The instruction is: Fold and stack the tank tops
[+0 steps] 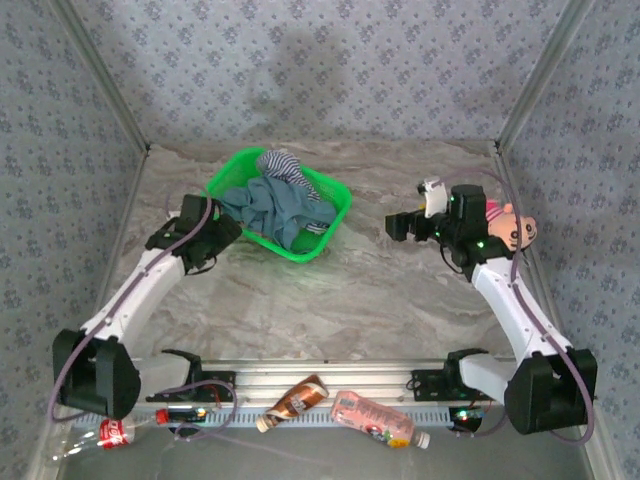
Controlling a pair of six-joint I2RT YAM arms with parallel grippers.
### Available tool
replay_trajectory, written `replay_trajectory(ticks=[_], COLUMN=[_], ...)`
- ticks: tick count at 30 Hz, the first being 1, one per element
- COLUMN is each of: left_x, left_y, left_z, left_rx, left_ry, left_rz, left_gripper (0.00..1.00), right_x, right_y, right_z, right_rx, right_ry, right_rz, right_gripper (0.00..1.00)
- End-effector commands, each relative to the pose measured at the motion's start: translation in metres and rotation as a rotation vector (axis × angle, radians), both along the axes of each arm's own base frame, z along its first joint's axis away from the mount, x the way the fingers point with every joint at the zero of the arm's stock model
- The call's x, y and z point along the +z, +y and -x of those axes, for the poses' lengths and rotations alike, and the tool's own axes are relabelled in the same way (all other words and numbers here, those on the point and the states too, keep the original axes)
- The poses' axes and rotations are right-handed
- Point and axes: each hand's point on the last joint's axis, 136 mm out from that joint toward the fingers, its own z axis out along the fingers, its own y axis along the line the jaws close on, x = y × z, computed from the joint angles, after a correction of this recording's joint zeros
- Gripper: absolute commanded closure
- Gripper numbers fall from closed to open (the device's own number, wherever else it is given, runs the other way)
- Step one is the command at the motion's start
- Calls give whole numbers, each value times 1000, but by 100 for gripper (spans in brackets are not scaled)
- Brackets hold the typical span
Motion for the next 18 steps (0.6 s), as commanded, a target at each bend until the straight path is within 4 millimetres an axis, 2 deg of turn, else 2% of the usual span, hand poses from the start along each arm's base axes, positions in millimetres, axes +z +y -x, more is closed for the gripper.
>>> replay_trajectory(ticks=[1,4,9,13,18], left_x=[-14,-21,-28,-32,-34], left_y=[-17,-31,-44,-50,-58], left_z=[-1,-14,-31,-42,-53], left_rx=[130,150,156,161,173], left_ry=[45,32,14,9,10], left_rz=[112,126,151,168,202], left_gripper=[16,21,29,39,44], right_x=[-9,-7,-2,-1,-4], right_y=[10,16,35,56,86], right_z=[11,9,5,-1,-10], right_rx=[55,68,112,168,254], right_ry=[87,93,88,88,86], right_rz=[7,14,11,1,15], right_gripper=[0,0,0,0,0])
